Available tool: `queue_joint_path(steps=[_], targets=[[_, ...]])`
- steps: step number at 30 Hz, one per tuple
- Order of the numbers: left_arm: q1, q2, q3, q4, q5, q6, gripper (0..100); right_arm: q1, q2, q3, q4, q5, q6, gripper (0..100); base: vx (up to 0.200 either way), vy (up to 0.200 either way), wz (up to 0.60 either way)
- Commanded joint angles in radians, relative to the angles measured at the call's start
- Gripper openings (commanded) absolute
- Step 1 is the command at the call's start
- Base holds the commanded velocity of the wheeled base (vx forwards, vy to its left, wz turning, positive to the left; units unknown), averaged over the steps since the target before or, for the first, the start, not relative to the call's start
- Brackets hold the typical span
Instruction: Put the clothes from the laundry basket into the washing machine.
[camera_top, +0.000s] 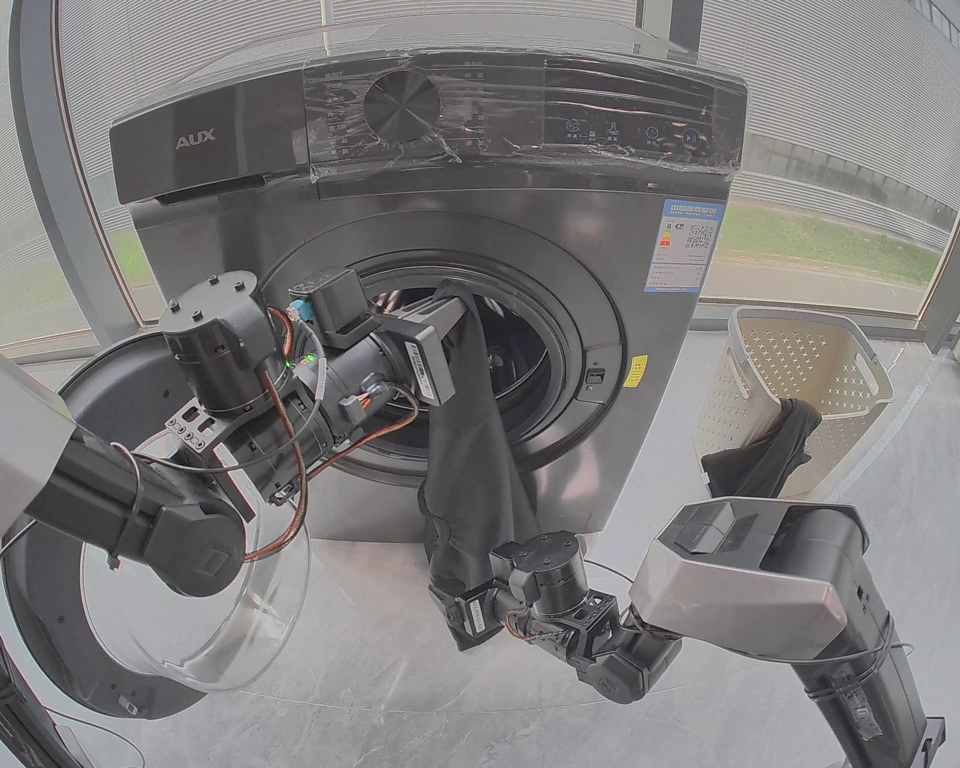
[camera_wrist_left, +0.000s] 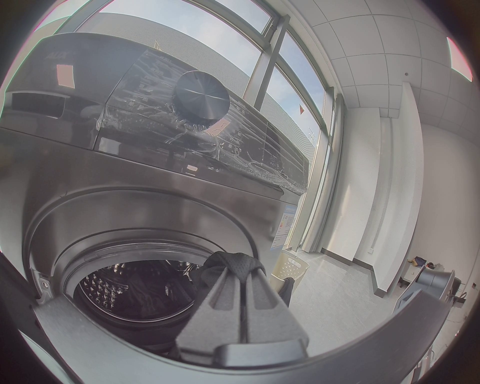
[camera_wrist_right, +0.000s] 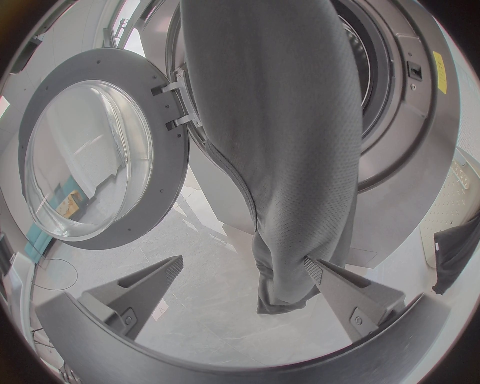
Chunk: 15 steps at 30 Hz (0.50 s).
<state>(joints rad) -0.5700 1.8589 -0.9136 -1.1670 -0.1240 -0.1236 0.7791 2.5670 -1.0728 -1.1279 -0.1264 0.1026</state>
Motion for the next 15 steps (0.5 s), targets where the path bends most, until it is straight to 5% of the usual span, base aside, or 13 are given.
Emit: queue_joint_path(steps=[1, 6, 10, 15], targets=[[-0.002, -0.003, 0.001, -0.002, 0.0, -0.002, 0, 0.002, 0.067, -0.069, 0.0, 0.002, 0.002, 100, 0.0, 0.0, 0.0], [-0.008, -0.004, 0.004, -0.002, 0.006, -0.002, 0, -0.014, 0.119, -0.188, 0.034, 0.001, 0.005, 100, 0.0, 0.0, 0.0], [-0.008, -0.026, 0.013, 0.0, 0.018, -0.007, 0, -0.038, 0.171, -0.374, 0.115, -0.015, 0.009, 100, 0.0, 0.0, 0.0], [-0.007, -0.041, 0.035, -0.002, 0.017, -0.008, 0, -0.057, 0.219, -0.509, 0.166, -0.075, 0.009, 100, 0.0, 0.0, 0.0]])
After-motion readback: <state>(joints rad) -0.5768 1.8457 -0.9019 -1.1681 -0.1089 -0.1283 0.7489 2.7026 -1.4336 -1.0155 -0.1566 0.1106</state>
